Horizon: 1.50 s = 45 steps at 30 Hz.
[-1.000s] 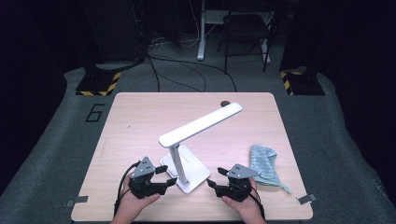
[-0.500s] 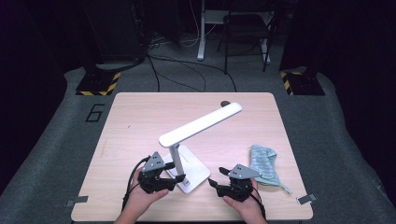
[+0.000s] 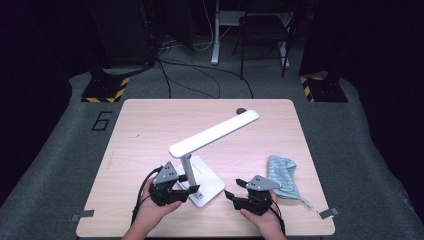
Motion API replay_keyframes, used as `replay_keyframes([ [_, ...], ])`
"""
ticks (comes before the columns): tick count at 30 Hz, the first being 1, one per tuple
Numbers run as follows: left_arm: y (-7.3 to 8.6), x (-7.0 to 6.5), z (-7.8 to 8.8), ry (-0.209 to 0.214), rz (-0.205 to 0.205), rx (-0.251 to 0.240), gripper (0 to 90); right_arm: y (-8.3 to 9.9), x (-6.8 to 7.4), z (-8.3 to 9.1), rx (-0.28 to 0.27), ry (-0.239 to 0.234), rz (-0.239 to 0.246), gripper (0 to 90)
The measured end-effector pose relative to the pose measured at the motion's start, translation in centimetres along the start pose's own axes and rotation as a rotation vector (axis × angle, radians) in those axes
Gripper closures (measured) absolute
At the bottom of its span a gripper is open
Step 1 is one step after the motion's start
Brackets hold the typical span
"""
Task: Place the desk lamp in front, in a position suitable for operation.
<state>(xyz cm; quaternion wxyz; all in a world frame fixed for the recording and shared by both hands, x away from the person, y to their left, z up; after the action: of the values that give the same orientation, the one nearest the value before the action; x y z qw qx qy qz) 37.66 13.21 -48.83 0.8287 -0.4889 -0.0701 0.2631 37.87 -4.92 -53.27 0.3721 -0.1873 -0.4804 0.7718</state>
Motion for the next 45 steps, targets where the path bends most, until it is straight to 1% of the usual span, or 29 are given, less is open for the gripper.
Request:
replay_keyframes([
  [1, 0.0, 0.1, 0.1, 0.003, -0.001, 0.001, 49.3, 0.0, 0.0, 0.0, -0.003, 0.006, -0.014, 37.7],
  [3, 0.1, 0.2, 0.5, 0.004, -0.004, 0.010, 49.4, 0.0, 0.0, -0.1, -0.005, 0.005, -0.022, 37.7],
  [4, 0.1, 0.4, 0.7, -0.005, -0.004, 0.003, 49.5, 0.0, 0.0, 0.0, -0.003, 0.007, -0.024, 37.7],
  [6, 0.3, 0.6, 1.2, -0.003, -0.009, 0.016, 49.5, 0.0, 0.0, 0.0, -0.003, 0.006, -0.020, 37.8],
  [10, 0.4, 1.1, 2.0, -0.020, 0.004, 0.007, 49.5, 0.0, 0.0, -0.1, -0.003, 0.007, -0.020, 37.7],
  [12, 0.6, 1.4, 2.5, -0.021, 0.007, 0.014, 49.5, 0.0, 0.0, 0.0, 0.001, 0.008, -0.025, 37.7],
  [14, 0.8, 1.8, 2.9, -0.038, 0.014, 0.005, 49.4, 0.1, -0.1, 0.0, 0.002, 0.010, -0.028, 37.8],
  [17, 1.0, 2.3, 3.5, -0.052, 0.018, 0.010, 49.3, 0.0, -0.2, -0.1, -0.003, 0.007, -0.022, 37.7],
  [18, 1.1, 2.5, 3.8, -0.062, 0.022, 0.005, 49.2, 0.1, -0.2, 0.0, -0.002, 0.008, -0.025, 37.7],
  [20, 1.3, 2.8, 4.3, -0.069, 0.023, 0.012, 49.1, 0.1, -0.2, 0.0, -0.001, 0.009, -0.028, 37.7],
  [22, 1.3, 3.1, 4.7, -0.083, 0.034, 0.001, 48.9, 0.1, -0.2, 0.0, 0.001, 0.007, -0.026, 37.7],
  [25, 1.5, 3.5, 5.3, -0.102, 0.035, 0.008, 48.7, 0.1, -0.3, 0.0, 0.005, 0.004, -0.022, 37.7],
  [26, 1.5, 3.6, 5.3, -0.113, 0.031, 0.000, 48.7, 0.2, -0.3, 0.0, 0.006, 0.005, -0.026, 37.7],
  [27, 1.5, 3.6, 5.5, -0.112, 0.041, 0.009, 48.7, 0.2, -0.3, 0.0, 0.007, 0.005, -0.029, 37.7],
  [28, 1.5, 3.6, 5.6, -0.117, 0.049, 0.006, 48.8, 0.2, -0.3, 0.0, 0.004, 0.006, -0.029, 37.7],
  [29, 1.4, 3.5, 5.7, -0.119, 0.047, 0.001, 48.7, 0.1, -0.3, 0.0, 0.004, 0.013, -0.039, 37.7],
  [30, 1.1, 3.4, 5.7, -0.117, 0.060, -0.020, 48.6, 0.2, -0.3, -0.1, 0.003, 0.013, -0.038, 37.6],
  [32, 0.6, 3.1, 5.8, -0.103, 0.074, -0.033, 47.3, 0.2, -0.3, 0.0, 0.005, 0.015, -0.039, 37.7],
  [33, 0.3, 3.0, 5.9, -0.099, 0.079, -0.035, 46.6, 0.1, -0.3, -0.1, 0.001, 0.014, -0.033, 37.6],
  [34, 0.1, 3.0, 5.9, -0.108, 0.086, -0.041, 46.0, 0.1, -0.3, -0.1, 0.003, 0.017, -0.040, 37.6],
  [35, -0.1, 2.9, 6.0, -0.100, 0.088, -0.031, 45.8, 0.2, -0.4, 0.0, 0.004, 0.015, -0.029, 37.6],
  [37, -0.6, 3.0, 6.0, -0.126, 0.098, -0.042, 44.1, 0.2, -0.4, 0.0, 0.005, 0.016, -0.032, 37.6],
  [38, -0.7, 2.8, 6.0, -0.119, 0.102, -0.037, 43.7, 0.1, -0.5, 0.0, -0.006, 0.027, -0.042, 37.6],
  [39, -1.0, 2.8, 6.0, -0.126, 0.102, -0.049, 42.7, 0.1, -0.5, 0.0, 0.003, 0.019, -0.038, 37.6],
  [40, -1.1, 2.7, 6.1, -0.125, 0.099, -0.044, 40.6, 0.1, -0.5, 0.0, 0.000, 0.020, -0.039, 37.5],
  [42, -1.6, 2.4, 5.9, -0.127, 0.104, -0.064, 38.6, 0.1, -0.5, 0.1, 0.001, 0.022, -0.043, 37.5],
  [43, -1.6, 2.4, 5.9, -0.123, 0.108, -0.062, 37.0, 0.1, -0.6, 0.1, -0.001, 0.021, -0.039, 37.5],
  [44, -1.8, 2.4, 5.8, -0.133, 0.098, -0.064, 35.6, 0.0, -0.6, 0.1, -0.005, 0.024, -0.048, 37.4],
  [45, -1.9, 2.4, 5.8, -0.129, 0.102, -0.055, 35.2, 0.0, -0.7, 0.2, -0.006, 0.027, -0.047, 37.4],
])
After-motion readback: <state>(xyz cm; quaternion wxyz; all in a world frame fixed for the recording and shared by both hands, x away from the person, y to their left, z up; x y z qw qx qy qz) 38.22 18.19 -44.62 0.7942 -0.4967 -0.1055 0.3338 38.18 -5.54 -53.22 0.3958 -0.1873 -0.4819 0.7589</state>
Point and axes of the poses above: each handheld gripper's, and its own axes: z roughly backward along the jaws, y roughly out of its underside, x roughly to its left, the point moved 9 cm from there along -z, roughly forward along the jaws, and after that the axes turned 6 degrees about y, right-handed, at the moved point
